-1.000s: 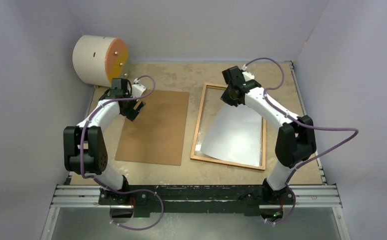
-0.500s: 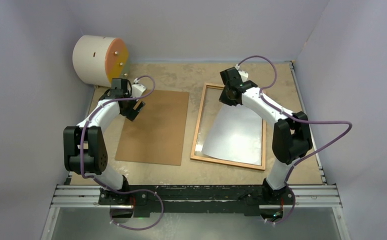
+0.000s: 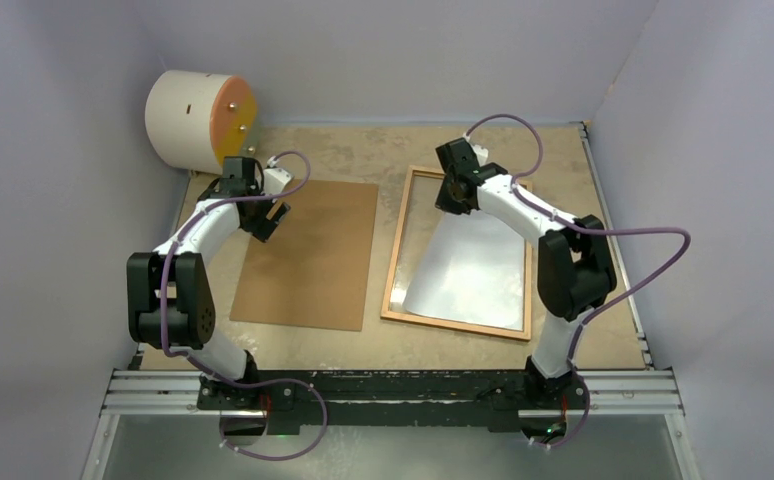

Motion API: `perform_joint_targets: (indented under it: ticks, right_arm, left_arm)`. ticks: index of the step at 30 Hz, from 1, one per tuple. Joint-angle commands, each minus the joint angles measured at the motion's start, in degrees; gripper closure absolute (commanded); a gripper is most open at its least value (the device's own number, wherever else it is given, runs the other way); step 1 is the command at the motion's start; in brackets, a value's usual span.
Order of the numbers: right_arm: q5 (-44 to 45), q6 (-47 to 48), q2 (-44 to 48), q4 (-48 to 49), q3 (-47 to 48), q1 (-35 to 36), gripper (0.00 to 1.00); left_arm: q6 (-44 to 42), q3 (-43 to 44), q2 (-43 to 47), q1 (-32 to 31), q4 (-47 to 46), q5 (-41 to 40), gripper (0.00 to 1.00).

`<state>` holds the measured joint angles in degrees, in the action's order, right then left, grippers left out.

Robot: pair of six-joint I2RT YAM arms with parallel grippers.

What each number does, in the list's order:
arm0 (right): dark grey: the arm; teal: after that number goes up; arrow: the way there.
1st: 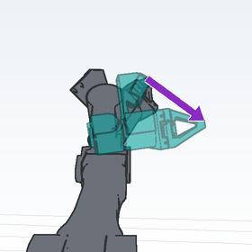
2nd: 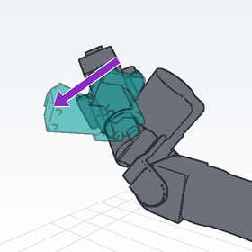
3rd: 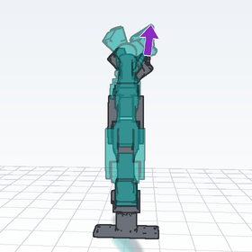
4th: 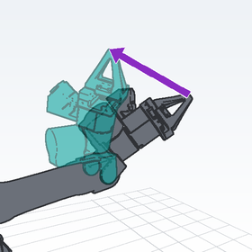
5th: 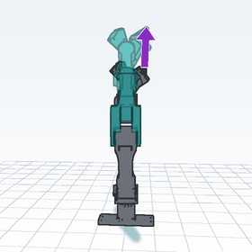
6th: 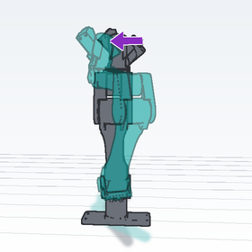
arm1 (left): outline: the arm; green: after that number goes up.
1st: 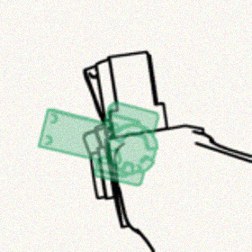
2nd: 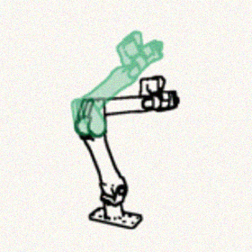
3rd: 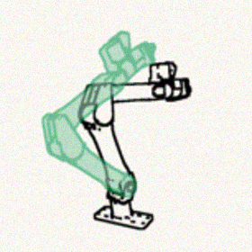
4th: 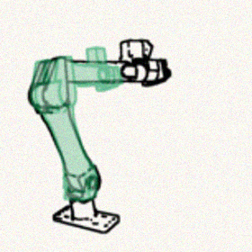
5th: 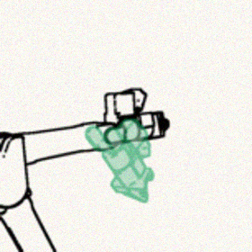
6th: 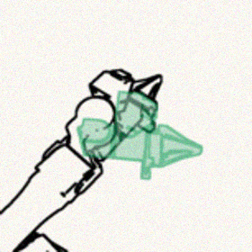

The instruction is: Put the photo into the frame

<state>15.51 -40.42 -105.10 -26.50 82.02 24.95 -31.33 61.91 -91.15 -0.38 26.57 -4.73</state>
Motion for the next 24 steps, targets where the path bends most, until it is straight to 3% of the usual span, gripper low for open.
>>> perform_joint_targets:
  ticks: [1,6,9,11,12,20,24]
  right_arm:
    - [0.02,2.76,0.04,0.07,-0.02,-0.08,1.0]
    - [-0.39,2.58,-0.06,0.86,-1.14,-0.08,1.0]
    - [-1.88,2.7,-0.55,1.08,-0.61,-0.08,0.79]
    - [-2.79,2.74,-0.66,1.63,-0.48,-0.08,0.57]
    - [-3.46,2.68,-0.67,2.0,-0.6,-0.08,0.51]
    - [-5.77,2.73,1.28,5.56,-3.15,0.01,0.16]
    - [-5.67,2.77,3.15,6.95,-4.14,0.19,0.03]
  left_arm:
    - [-1.43,-0.48,0.38,-0.02,-1.52,-0.57,0.16]
    - [-1.2,-0.43,0.11,-0.02,-1.43,-0.37,0.15]
    - [-1.41,-0.56,0.09,0.02,-1.34,-0.49,0.14]
    - [-1.63,-0.56,0.18,0.05,-1.33,-0.57,0.14]
    - [-1.77,-0.5,0.19,0.08,-1.2,-0.61,0.14]
    - [-2.59,-0.21,-0.13,0.38,-0.77,-0.73,0.14]
    - [-2.88,0.35,-0.81,1.04,-0.43,-0.74,0.14]
